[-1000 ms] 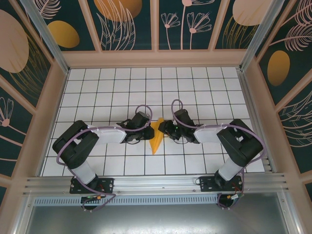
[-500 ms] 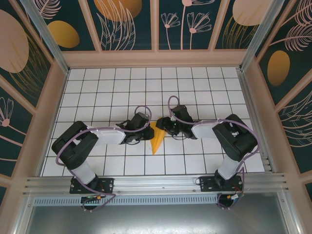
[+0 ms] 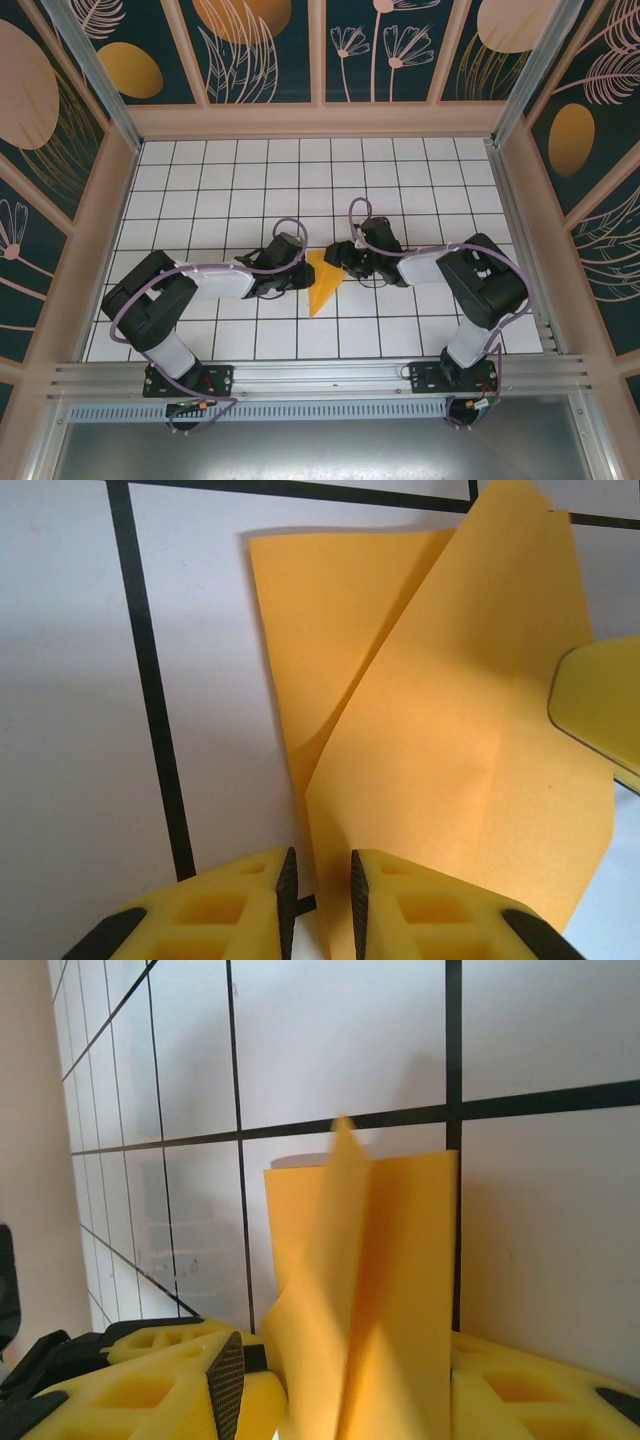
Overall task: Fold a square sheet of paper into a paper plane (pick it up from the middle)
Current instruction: Fourth fold the wing at the center of the table, then turn over the paper at the center of the table.
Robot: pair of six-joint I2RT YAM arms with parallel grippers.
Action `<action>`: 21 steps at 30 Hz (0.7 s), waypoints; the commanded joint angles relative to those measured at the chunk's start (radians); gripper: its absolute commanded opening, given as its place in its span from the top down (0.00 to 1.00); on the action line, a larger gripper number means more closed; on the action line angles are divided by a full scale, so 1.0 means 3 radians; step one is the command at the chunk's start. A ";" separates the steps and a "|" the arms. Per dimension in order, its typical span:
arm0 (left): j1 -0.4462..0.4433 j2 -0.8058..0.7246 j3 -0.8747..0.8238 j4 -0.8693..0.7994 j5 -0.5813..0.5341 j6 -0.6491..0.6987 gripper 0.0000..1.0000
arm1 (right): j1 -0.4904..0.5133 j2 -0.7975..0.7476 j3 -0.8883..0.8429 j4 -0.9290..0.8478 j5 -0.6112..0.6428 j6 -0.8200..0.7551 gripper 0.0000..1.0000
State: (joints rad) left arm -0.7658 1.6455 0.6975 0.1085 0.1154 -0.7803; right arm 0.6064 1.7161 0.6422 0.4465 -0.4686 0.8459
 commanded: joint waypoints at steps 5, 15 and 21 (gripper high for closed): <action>-0.0007 -0.0130 -0.0073 -0.0097 -0.0108 -0.0096 0.75 | 0.0054 -0.0234 -0.0262 0.0173 -0.0131 0.0139 0.49; -0.0006 -0.0137 -0.0086 -0.0087 -0.0134 -0.0104 0.75 | 0.0120 -0.0391 -0.0331 0.0246 -0.0138 0.0289 0.49; -0.0009 -0.0157 -0.0089 -0.0072 -0.0114 -0.0095 0.74 | 0.0238 -0.0258 -0.0227 0.0302 -0.0095 0.0327 0.49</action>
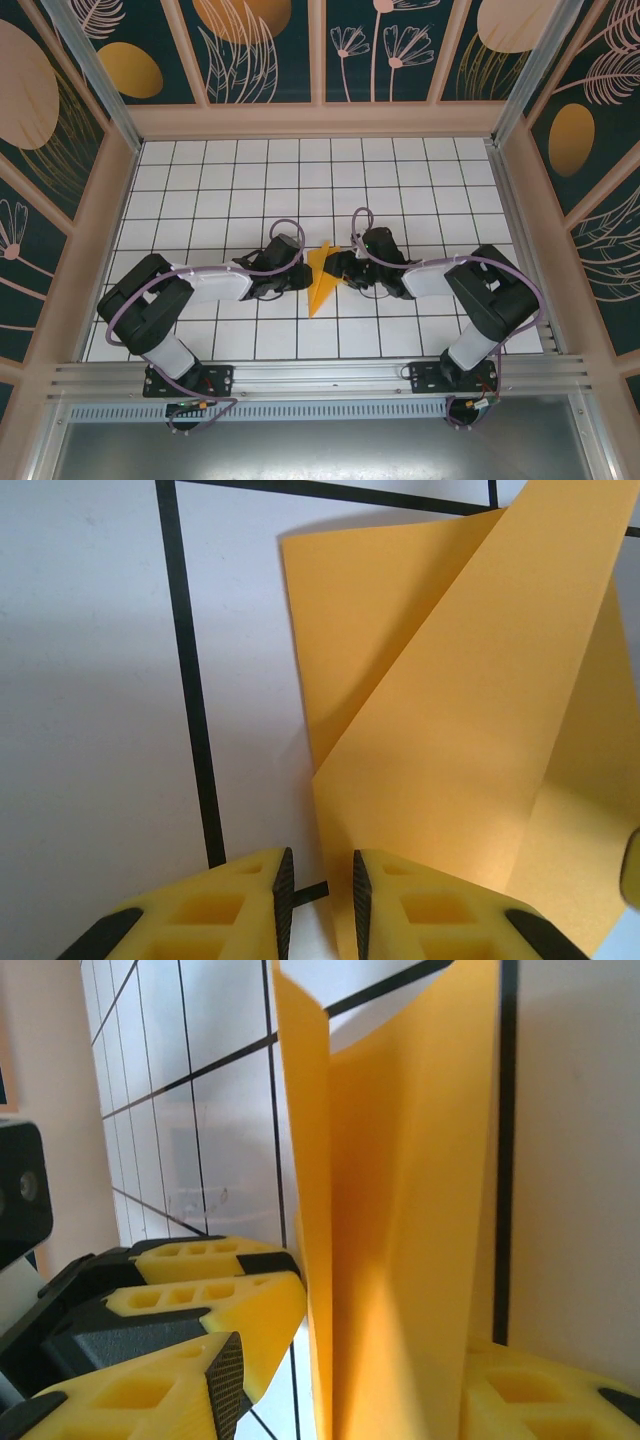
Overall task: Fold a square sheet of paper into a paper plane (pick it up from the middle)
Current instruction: Turn over the paper at the center of the table.
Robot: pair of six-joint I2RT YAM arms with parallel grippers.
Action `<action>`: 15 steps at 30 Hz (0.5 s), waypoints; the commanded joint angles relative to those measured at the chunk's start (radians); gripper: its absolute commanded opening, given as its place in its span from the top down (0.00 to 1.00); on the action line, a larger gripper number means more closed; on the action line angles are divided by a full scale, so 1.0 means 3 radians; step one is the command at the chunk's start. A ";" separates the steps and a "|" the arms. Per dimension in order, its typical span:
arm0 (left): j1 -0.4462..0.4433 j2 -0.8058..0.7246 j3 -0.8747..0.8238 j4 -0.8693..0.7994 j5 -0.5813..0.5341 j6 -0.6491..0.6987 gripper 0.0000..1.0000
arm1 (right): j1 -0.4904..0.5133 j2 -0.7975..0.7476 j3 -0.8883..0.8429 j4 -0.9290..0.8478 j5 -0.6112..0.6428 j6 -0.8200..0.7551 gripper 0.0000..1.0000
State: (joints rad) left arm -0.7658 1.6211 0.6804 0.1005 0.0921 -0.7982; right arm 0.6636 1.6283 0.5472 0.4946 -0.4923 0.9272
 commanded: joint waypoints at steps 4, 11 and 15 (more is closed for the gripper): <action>-0.0009 -0.0081 -0.0048 -0.0039 -0.0034 -0.0042 0.74 | 0.0099 0.0165 0.0188 0.0155 0.0037 0.0072 0.49; -0.0008 -0.0101 -0.0074 -0.0046 -0.0059 -0.0052 0.74 | 0.0157 0.0289 0.0282 0.0130 0.0138 0.0082 0.57; -0.0009 -0.0104 -0.0074 -0.0046 -0.0056 -0.0056 0.74 | 0.0194 0.0374 0.0336 0.0135 0.0140 0.0075 0.62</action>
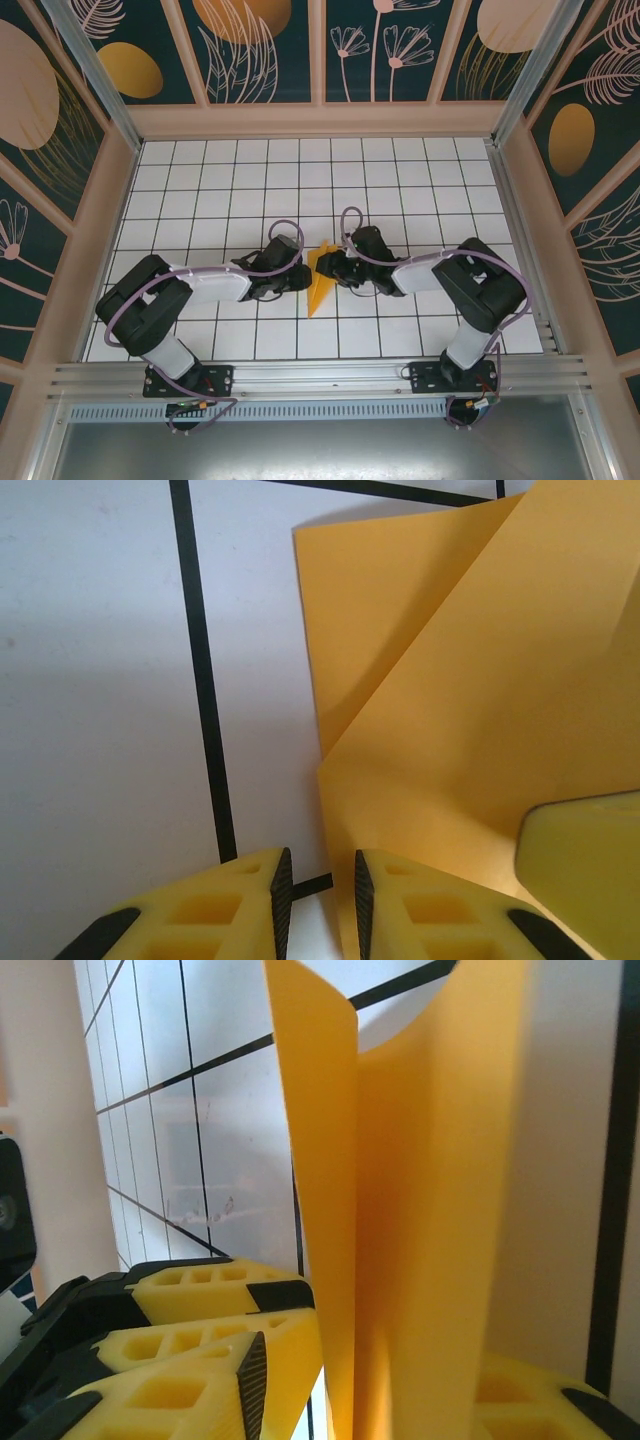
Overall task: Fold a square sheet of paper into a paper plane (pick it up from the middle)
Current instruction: Turn over the paper at the center of the table.
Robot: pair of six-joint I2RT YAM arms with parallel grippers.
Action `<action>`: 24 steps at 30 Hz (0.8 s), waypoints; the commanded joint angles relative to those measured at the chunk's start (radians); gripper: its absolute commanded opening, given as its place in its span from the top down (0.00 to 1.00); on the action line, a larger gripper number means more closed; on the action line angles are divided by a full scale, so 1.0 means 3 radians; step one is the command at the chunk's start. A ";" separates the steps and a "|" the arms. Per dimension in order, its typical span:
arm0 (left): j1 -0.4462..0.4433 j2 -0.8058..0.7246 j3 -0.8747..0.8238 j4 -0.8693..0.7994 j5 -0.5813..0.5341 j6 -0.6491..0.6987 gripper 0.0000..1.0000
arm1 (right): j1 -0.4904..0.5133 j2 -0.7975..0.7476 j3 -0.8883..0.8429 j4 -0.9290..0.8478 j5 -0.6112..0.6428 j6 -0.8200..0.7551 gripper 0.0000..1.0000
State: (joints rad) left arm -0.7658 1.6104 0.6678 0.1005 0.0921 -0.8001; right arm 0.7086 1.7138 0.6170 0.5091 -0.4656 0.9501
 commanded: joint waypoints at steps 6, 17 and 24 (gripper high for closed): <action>-0.0009 -0.0147 -0.0052 -0.0056 -0.0066 -0.0062 0.73 | 0.0072 0.0108 0.0197 -0.0067 0.0126 -0.0079 0.77; -0.0009 -0.1090 -0.0314 -0.0185 -0.0628 -0.0200 0.68 | 0.0067 -0.0694 0.0610 -0.1604 0.1046 -0.0728 0.89; -0.0008 -0.1722 -0.0524 -0.0255 -0.1207 -0.0286 0.64 | 0.0178 -0.0958 0.1212 -0.3163 0.2563 -0.0959 0.88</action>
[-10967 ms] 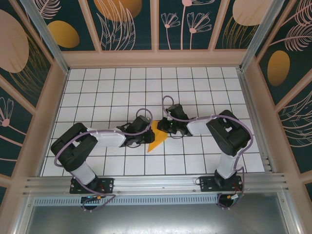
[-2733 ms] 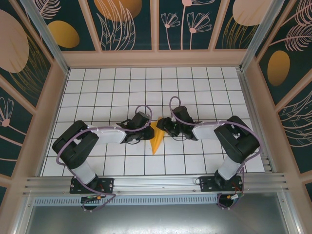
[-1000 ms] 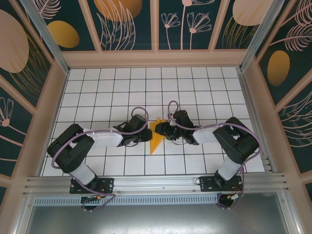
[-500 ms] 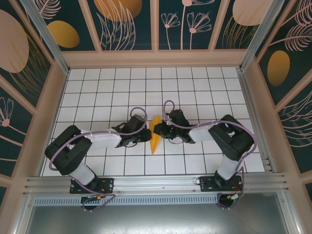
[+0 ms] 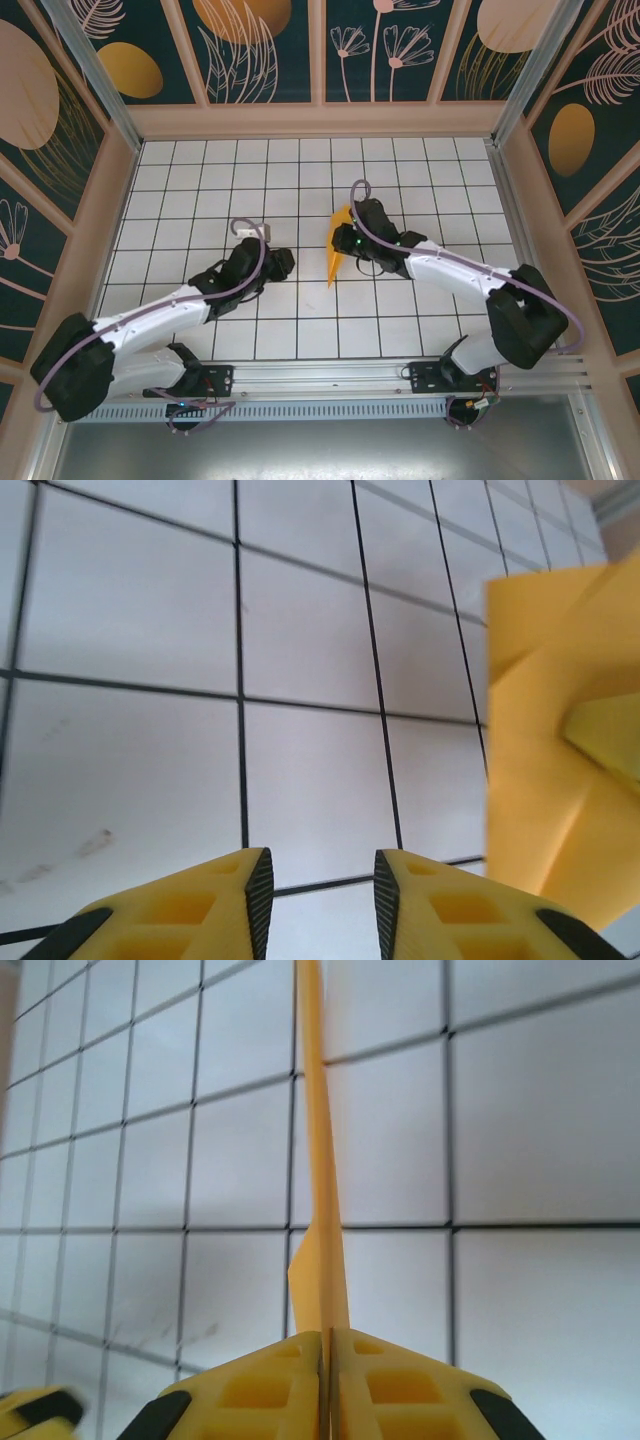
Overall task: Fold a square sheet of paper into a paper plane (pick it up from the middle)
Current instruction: Turn over the paper at the center of the table.
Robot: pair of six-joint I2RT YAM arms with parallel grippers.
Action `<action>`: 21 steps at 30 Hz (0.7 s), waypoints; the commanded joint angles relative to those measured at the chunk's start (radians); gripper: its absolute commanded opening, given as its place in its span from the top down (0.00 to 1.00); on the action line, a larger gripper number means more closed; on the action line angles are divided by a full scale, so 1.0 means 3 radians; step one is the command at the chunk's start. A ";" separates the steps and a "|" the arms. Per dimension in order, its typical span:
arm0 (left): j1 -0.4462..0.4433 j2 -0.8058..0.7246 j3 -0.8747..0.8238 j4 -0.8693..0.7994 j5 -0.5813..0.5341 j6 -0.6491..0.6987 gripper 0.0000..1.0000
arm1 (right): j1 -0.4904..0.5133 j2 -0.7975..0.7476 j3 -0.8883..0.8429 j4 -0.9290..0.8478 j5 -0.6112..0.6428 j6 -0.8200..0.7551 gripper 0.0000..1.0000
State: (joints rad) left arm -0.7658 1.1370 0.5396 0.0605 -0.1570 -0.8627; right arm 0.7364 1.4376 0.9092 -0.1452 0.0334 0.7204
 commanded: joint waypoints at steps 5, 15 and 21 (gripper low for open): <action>-0.0009 -0.0481 -0.0254 -0.0204 -0.0703 -0.0223 0.54 | 0.0429 0.0374 0.0945 -0.2145 0.2047 -0.0094 0.88; -0.0006 -0.1109 -0.0463 -0.0407 -0.1177 -0.0390 0.49 | 0.0962 0.1627 0.1957 -0.3210 0.2727 0.0216 0.90; -0.0009 -0.1348 -0.0546 -0.0509 -0.1311 -0.0461 0.48 | 0.1158 0.2326 0.2441 -0.3361 0.2600 0.0199 0.85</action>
State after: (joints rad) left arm -0.7658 0.7536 0.3969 -0.0540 -0.4980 -0.9768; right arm 1.0580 2.0892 1.5799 -1.0584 0.7891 0.7654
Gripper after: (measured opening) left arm 0.521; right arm 0.148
